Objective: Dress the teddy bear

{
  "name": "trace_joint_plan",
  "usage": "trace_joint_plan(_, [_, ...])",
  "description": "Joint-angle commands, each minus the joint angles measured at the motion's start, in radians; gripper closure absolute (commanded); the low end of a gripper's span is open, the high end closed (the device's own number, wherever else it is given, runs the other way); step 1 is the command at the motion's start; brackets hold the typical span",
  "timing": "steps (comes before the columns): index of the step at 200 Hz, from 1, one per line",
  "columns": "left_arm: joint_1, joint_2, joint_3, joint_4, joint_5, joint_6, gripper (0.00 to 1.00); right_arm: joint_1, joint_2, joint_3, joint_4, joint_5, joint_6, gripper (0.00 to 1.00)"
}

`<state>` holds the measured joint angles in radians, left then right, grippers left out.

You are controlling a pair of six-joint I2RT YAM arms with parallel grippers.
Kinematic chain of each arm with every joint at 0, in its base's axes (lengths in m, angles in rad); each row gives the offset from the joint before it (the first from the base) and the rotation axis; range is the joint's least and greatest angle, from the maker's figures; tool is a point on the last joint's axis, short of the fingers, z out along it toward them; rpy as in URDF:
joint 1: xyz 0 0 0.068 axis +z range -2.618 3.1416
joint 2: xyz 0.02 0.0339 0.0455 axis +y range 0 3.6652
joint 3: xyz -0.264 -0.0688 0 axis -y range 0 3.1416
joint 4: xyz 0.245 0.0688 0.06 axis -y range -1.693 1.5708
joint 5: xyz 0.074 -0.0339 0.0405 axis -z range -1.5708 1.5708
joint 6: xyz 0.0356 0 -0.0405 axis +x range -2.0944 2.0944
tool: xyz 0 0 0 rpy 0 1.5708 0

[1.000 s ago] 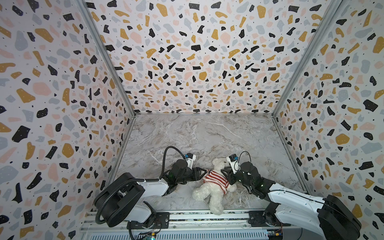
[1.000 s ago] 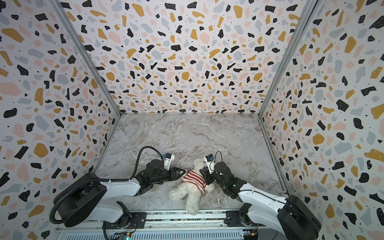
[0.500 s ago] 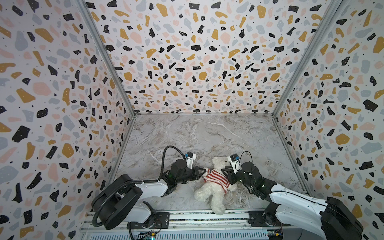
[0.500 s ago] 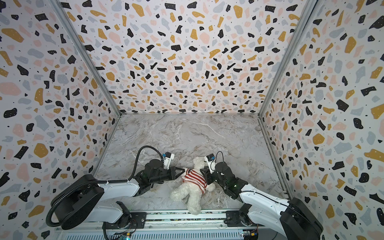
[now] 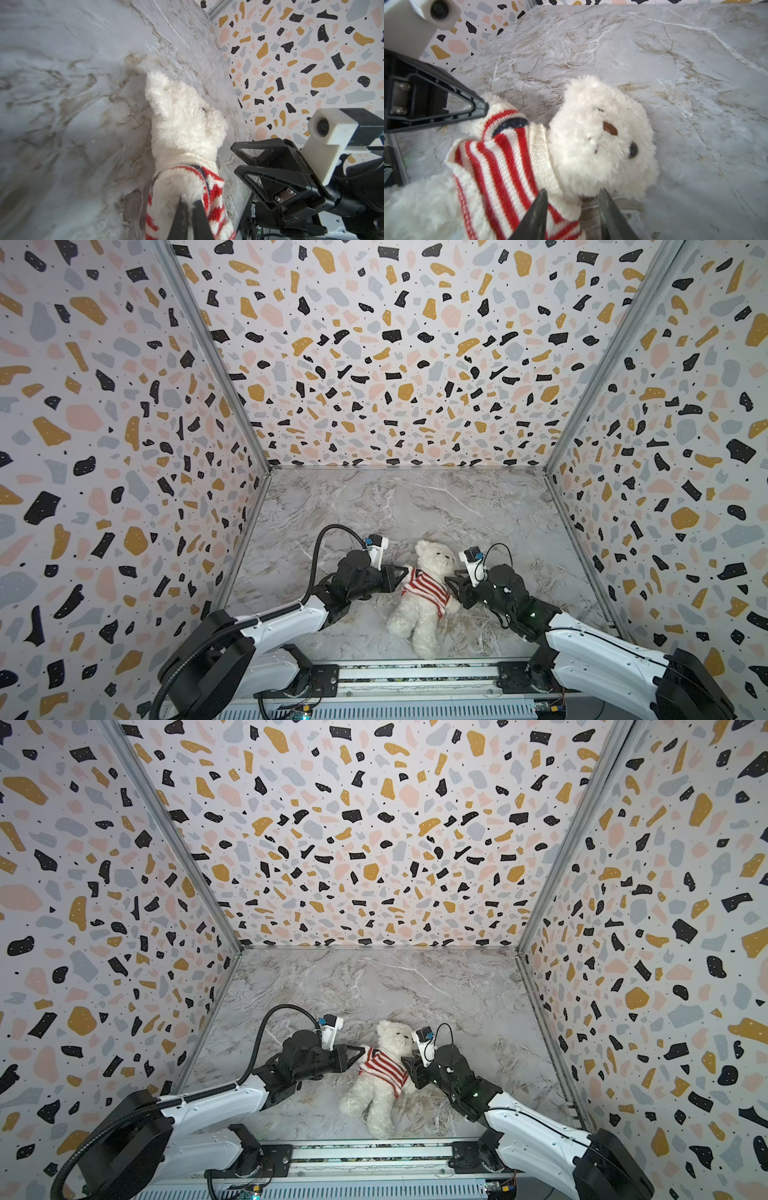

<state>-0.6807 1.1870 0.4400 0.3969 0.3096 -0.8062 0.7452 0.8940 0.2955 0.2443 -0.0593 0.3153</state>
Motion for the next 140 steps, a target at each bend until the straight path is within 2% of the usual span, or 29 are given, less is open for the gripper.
trace_joint_plan(1, [0.038, -0.061, 0.071, -0.174, -0.067, 0.115, 1.0, -0.004, -0.028, 0.016, -0.014, 0.002, -0.017, 0.58])
trace_joint_plan(42, [0.061, -0.14, 0.2, -0.45, -0.216, 0.263, 1.0, -0.004, -0.055, 0.002, 0.009, 0.002, -0.019, 0.57])
trace_joint_plan(91, [0.061, -0.151, 0.394, -0.767, -0.545, 0.429, 1.0, -0.005, -0.112, -0.015, -0.003, 0.023, -0.018, 0.56])
trace_joint_plan(111, [0.061, -0.133, 0.423, -0.828, -0.653, 0.464, 1.0, -0.007, -0.136, -0.024, -0.015, 0.044, -0.01, 0.56])
trace_joint_plan(140, [0.048, -0.099, 0.422, -0.812, -0.683, 0.464, 1.0, -0.04, -0.173, -0.044, -0.028, 0.037, 0.007, 0.56])
